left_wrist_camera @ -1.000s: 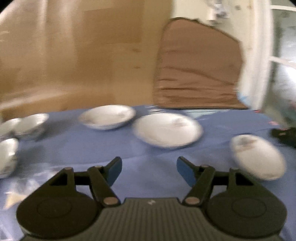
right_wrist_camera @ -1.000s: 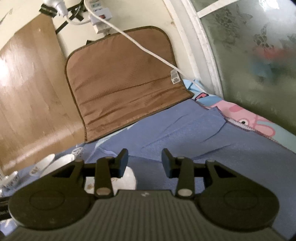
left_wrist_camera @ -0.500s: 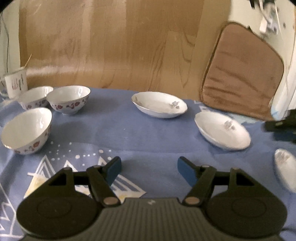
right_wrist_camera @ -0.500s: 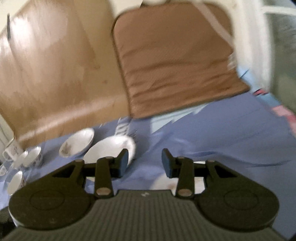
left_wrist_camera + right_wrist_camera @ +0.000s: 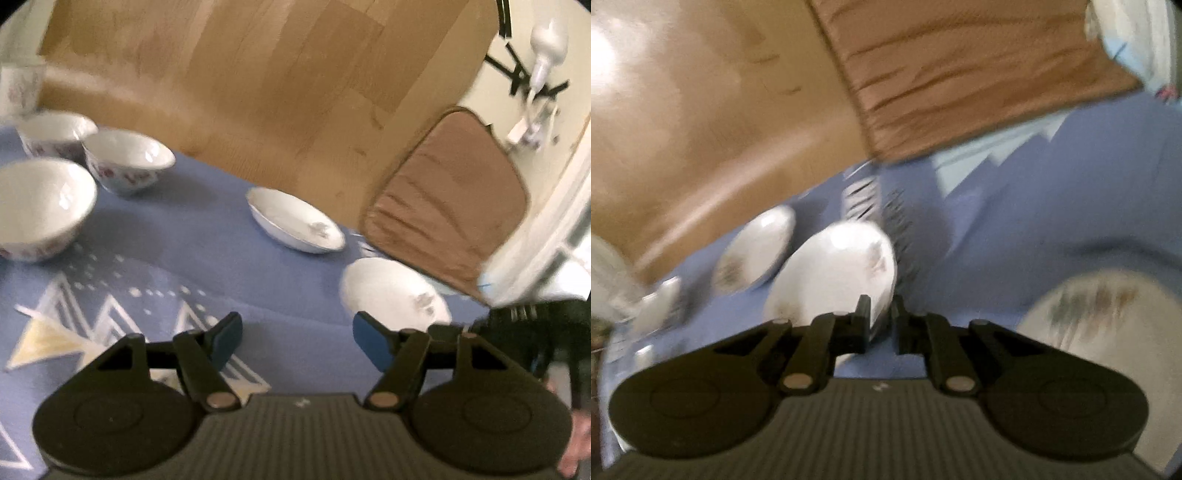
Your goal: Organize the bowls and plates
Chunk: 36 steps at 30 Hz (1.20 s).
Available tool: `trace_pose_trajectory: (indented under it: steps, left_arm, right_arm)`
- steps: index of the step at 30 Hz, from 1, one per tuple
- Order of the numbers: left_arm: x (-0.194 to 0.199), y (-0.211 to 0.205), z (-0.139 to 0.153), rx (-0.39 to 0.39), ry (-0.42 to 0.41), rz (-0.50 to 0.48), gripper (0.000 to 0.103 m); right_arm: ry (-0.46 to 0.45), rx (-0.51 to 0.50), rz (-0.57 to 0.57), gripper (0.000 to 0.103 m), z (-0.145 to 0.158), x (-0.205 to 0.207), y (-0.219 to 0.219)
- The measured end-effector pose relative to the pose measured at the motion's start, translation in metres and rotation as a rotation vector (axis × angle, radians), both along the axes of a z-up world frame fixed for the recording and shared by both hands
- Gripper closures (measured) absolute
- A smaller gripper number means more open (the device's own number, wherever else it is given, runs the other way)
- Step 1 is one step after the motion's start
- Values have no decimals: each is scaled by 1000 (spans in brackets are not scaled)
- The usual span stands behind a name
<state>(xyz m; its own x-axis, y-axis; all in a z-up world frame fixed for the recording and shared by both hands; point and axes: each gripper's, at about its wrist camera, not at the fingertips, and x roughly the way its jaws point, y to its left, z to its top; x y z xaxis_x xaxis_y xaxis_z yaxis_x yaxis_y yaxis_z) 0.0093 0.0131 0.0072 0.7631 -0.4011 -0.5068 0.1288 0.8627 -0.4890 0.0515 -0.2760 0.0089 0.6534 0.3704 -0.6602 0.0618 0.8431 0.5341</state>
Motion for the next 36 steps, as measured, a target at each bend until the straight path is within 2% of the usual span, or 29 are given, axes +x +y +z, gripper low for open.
trace_pose_trajectory:
  steps: [1, 3, 7, 8, 9, 10, 11, 13, 16, 25, 30, 36]
  left_arm:
    - [0, 1, -1, -24, 9, -27, 36]
    - [-3, -4, -1, -18, 24, -62, 40]
    - [-16, -20, 0, 12, 53, -169, 70]
    - [-22, -26, 0, 47, 53, -171, 78]
    - [-29, -33, 2, 100, 41, -168, 82]
    - [-34, -37, 1, 117, 37, -174, 85]
    - [-38, -38, 1, 101, 48, -179, 88]
    - [-40, -38, 3, 58, 68, -183, 90]
    - [-40, -53, 10, 40, 71, -208, 91]
    - [-27, -140, 33, 75, 16, -323, 89]
    - [-12, -179, 31, 107, 34, -354, 88]
    - [-7, -197, 26, 147, 32, -345, 87]
  right_arm:
    - [-3, 9, 34, 90, 3, -11, 2]
    - [-10, 15, 99, 90, 6, -36, 8]
    - [-19, 66, 201, 90, 3, -82, 11]
    - [-28, 68, 209, 90, 1, -91, 11]
    - [-41, 53, 208, 90, 1, -100, 13]
    - [-59, 28, 201, 90, 0, -107, 14]
    - [-78, 2, 191, 90, -2, -114, 15]
    - [-96, -17, 164, 90, -6, -125, 10]
    - [-113, 3, 128, 90, -9, -129, -1]
    - [-238, -89, -75, 90, 10, -148, -59]
    - [-239, -114, -148, 90, 4, -145, -83]
    - [-241, -146, -181, 90, -5, -137, -91]
